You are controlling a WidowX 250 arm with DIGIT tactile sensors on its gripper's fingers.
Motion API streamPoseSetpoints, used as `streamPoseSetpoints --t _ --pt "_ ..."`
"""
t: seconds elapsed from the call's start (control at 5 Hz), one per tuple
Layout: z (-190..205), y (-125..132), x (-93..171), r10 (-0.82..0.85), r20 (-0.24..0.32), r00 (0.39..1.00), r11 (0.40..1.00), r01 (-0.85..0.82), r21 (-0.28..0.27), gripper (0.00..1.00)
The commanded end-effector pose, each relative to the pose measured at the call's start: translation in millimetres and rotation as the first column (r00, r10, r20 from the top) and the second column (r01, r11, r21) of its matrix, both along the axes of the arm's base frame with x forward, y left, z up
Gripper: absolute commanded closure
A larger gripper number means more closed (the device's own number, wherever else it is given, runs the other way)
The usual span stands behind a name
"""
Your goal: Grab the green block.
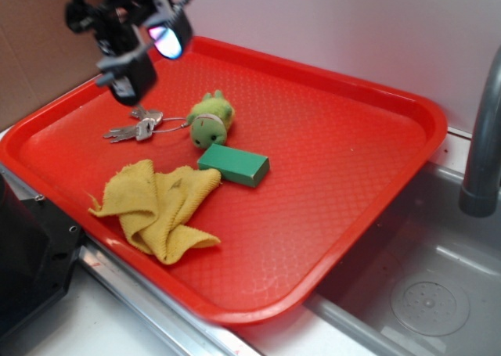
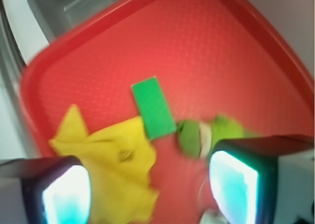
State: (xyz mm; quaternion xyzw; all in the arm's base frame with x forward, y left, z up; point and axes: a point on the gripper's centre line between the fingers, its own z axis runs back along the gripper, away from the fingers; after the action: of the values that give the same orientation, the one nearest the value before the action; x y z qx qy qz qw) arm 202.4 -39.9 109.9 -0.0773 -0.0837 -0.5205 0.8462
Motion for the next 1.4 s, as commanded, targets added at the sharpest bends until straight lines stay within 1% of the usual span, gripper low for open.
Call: streamPoseSetpoints --t 0.0,0.2,0.4,0.6,0.8,1.0,1.2 --pt "-31.4 -22.4 1.7 -0.186 0.011 0.982 0.982 0.186 -0.029 0.0" --pt "-57.0 -24.3 2.9 -0.237 -0.025 0.971 0.971 0.237 -0.012 0.0" --pt "-77.0 -33.5 9.0 -0.235 -0.032 0.971 0.968 0.237 0.084 0.0" --pt "-87.8 -40.1 7.2 -0.261 -0.029 0.965 0.957 0.263 0.125 0.0" --pt "-92.5 -45.3 1.4 -0.27 -0.022 0.963 0.95 0.27 0.156 1.0" --pt "-94.1 -44.7 -1.9 -0.254 -0.03 0.967 0.953 0.256 0.164 1.0" --pt "-84.7 -38.6 -3.3 -0.173 -0.048 0.984 0.969 0.179 0.169 1.0"
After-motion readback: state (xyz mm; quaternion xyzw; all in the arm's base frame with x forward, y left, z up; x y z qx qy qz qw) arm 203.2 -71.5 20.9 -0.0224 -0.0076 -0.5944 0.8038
